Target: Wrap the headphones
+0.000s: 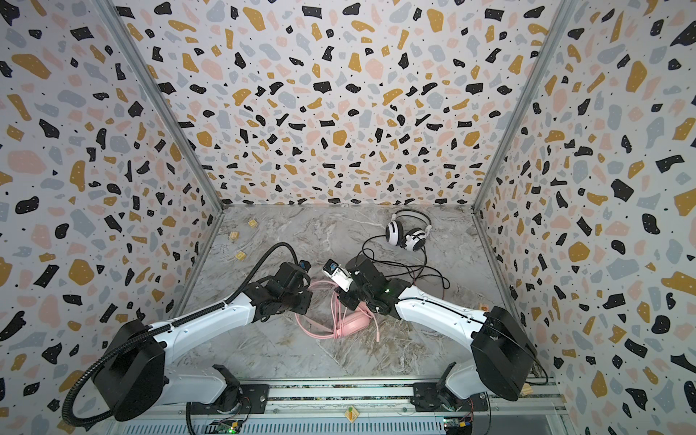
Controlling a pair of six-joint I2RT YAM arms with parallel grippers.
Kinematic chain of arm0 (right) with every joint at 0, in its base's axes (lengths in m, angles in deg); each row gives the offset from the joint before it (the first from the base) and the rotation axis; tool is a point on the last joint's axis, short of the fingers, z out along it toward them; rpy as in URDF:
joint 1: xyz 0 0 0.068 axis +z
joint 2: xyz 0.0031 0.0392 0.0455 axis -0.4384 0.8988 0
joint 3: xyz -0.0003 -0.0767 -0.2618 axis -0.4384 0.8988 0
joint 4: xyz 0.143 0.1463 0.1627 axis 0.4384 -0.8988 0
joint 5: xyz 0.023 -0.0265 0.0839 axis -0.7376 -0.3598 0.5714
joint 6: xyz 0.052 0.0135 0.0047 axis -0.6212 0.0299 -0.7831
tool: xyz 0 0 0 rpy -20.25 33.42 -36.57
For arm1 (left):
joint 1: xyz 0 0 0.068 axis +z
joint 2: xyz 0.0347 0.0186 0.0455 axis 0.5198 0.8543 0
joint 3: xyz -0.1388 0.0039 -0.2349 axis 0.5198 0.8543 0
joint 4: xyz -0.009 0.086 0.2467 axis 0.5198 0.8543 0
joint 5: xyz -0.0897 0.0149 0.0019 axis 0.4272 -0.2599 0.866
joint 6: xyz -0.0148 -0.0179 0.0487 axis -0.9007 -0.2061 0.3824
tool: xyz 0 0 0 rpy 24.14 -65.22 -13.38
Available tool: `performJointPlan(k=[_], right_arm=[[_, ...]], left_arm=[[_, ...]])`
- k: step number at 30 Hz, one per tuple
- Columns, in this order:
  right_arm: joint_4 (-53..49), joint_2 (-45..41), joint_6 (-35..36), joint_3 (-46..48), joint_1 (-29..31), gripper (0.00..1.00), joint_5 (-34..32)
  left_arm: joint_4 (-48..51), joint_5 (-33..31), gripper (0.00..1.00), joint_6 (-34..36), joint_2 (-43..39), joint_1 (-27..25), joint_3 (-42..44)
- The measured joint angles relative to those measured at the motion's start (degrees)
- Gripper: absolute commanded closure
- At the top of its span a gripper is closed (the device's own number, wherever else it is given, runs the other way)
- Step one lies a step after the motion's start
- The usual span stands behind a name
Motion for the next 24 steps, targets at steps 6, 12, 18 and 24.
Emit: performJointPlan(k=[6,12,18,24], right_arm=[[1.09,-0.07,-0.04,0.04,-0.63,0.71,-0.24],[2.40,-2.32,-0.83,2.69,-0.59,0.71,0.26],[1.81,-5.92,-3.54,3.08,-0.59,0.72,0.15],[0.57,-13.11,-7.58,3.63,-0.42,0.75,2.67]], left_arm=[[0.52,0.33,1.00,-0.13,0.11,0.02,0.00],[0.57,0.98,1.00,-0.28,0.35,0.39,0.00],[0.59,1.53,1.00,-0.31,0.44,1.07,0.00],[0.57,1.97,1.00,-0.44,0.74,2.75,0.00]])
